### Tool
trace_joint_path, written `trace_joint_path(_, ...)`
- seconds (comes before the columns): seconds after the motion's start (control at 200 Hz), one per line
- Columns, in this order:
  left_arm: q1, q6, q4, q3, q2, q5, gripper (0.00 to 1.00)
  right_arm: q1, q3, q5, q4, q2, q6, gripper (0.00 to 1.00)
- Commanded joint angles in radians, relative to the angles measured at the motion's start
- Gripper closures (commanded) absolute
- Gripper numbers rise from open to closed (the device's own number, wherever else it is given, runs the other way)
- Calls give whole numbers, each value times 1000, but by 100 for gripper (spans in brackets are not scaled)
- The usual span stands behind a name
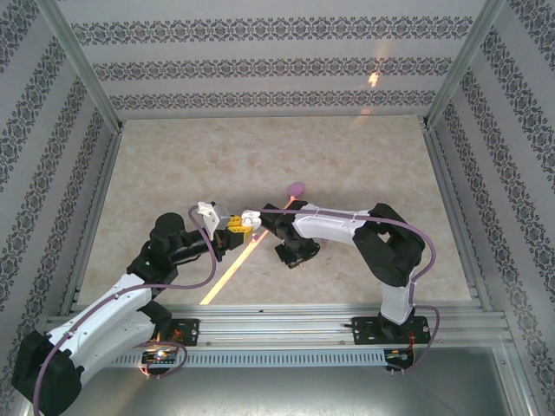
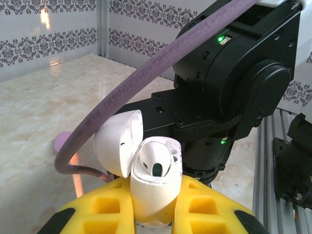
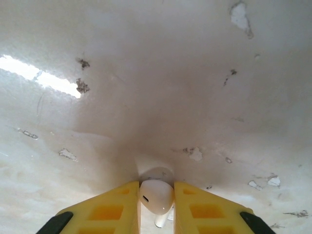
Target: Insert the wireless bluetooth earbuds into the charging case
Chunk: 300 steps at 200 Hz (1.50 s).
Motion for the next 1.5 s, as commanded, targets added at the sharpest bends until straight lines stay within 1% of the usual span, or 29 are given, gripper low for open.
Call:
trace_joint_path(0.0,-13,12,27,-12,-19,27,99,8,-13,35,14,-49,17,80)
trace_joint_path(0.21,-13,12,45,-5,-32,35,99,-4,-52,51,73,-180,61,83)
trace_joint_path(0.46,-13,-5,58,32,-26,65,99,-34,-91,98,146,-399,110,84)
trace_joint_path(0.589,-13,-20,72,50,-19,70,100,-64,-117,105,223,-539,123,84)
trace_joint_path(0.699,-13,-48,89,68,0,71,100,-69,-137,101,317,-652,95,84)
trace_joint_path(0.774,-14,-75,85,93,20,69,99,-75,-137,97,361,-702,79,84)
trace_joint_path(0.899,-14,-127,93,137,58,75,100,-83,-97,71,398,-743,18,84)
trace_joint_path(1.079,-15,-174,162,165,106,73,100,-82,-95,39,531,-783,-26,83)
trace_joint_path(1.234,-15,-183,152,190,142,70,100,-80,-95,3,610,-781,-65,84)
trace_joint_path(1.374,-15,-194,118,200,153,20,100,-80,-112,-32,683,-776,-89,84)
trace_joint_path(1.494,-15,-208,126,210,175,25,100,-81,-115,-90,737,-754,-86,84)
